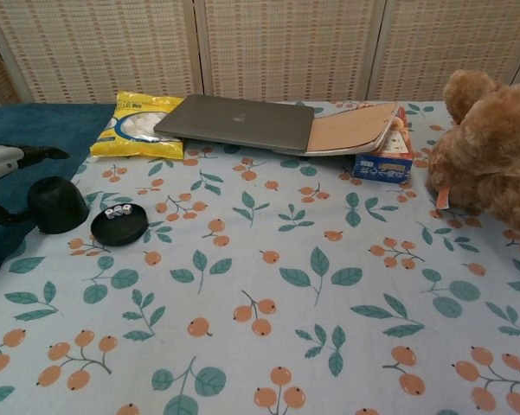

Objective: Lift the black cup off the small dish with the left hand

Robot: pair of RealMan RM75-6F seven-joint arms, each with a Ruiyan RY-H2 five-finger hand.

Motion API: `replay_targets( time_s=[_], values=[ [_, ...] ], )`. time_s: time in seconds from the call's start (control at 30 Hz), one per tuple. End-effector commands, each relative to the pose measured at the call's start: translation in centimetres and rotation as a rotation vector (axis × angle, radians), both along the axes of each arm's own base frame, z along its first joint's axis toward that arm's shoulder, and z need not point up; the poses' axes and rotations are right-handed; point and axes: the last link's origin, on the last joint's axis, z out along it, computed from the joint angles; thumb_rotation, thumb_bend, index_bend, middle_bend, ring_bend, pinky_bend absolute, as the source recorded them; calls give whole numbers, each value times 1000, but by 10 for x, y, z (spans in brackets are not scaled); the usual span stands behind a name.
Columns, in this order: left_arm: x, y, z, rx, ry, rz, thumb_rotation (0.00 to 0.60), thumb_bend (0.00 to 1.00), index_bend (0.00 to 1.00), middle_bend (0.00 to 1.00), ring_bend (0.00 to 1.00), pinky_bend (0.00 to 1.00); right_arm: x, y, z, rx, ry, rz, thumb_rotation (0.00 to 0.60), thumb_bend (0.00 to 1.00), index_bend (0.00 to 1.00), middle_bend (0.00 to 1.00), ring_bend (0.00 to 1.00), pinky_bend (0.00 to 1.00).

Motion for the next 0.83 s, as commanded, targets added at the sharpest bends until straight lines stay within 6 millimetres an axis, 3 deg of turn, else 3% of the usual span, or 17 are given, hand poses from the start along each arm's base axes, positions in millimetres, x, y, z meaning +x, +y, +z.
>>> replay_targets(
  time_s=[0.03,0.17,0.23,0.37,0.53,0.7,0.83],
  values=[
    [1,-3,4,8,-12,-2,600,367,0,0,0,62,0,1,1,-2,-3,3,600,178,0,0,0,0],
    [5,-13,16,38,-19,-33,600,367,0,0,0,63,1,2,3,-7,-8,11,600,178,0,0,0,0],
    [10,-29,26,79,-38,-77,600,364,0,0,0,63,1,4,5,-14,-13,16,600,178,0,0,0,0],
    [6,-83,42,64,-188,-82,600,368,0,0,0,63,-1,5,7,-24,-18,0,600,178,0,0,0,0],
    [-16,-150,53,133,-157,-113,600,366,0,0,0,59,-1,5,8,-35,-14,-17,600,178,0,0,0,0],
    [-40,-159,51,126,-95,-42,600,372,0,0,0,42,-1,7,8,-34,-21,-23,600,177,0,0,0,0],
    [-33,-162,61,153,-100,-96,600,373,0,0,0,33,1,10,11,-47,-27,-15,600,177,0,0,0,0]
  ],
)
